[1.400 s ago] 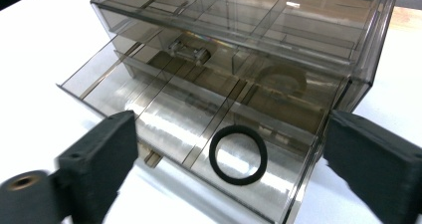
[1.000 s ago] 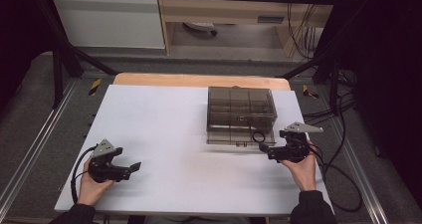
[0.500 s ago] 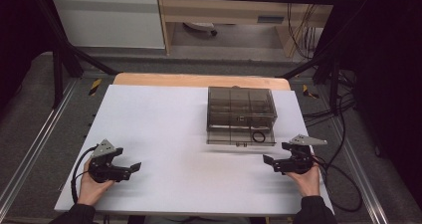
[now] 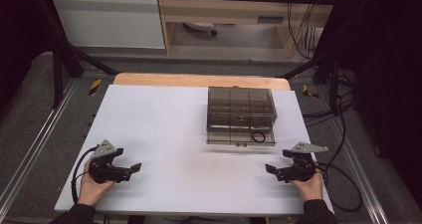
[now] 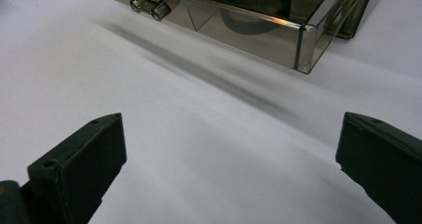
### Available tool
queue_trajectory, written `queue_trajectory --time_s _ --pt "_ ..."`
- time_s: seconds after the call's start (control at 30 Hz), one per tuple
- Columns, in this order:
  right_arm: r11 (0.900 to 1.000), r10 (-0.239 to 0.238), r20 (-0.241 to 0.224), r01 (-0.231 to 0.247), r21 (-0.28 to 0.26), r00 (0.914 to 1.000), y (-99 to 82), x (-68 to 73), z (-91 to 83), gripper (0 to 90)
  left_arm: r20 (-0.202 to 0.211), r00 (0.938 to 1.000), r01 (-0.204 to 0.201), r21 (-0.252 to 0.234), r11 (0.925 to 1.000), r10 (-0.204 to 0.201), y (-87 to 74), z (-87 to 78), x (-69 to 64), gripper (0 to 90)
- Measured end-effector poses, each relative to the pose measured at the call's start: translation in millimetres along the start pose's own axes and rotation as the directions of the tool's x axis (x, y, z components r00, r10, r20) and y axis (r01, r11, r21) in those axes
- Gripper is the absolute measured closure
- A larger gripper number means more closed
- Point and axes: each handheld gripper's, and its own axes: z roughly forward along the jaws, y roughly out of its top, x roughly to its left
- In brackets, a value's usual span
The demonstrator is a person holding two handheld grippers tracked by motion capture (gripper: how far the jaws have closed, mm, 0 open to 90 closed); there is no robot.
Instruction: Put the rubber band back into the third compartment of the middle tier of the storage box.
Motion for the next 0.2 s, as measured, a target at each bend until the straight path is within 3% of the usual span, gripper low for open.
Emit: queue_trajectory --time_s 0.2 --pt "1.0 -0.003 0.0 0.003 0.004 1.0 -0.2 0.3 0.5 0.3 -0.001 1.0 0.0 0.0 1.0 0.0 -0.2 -0.2 -0.1 4.7"
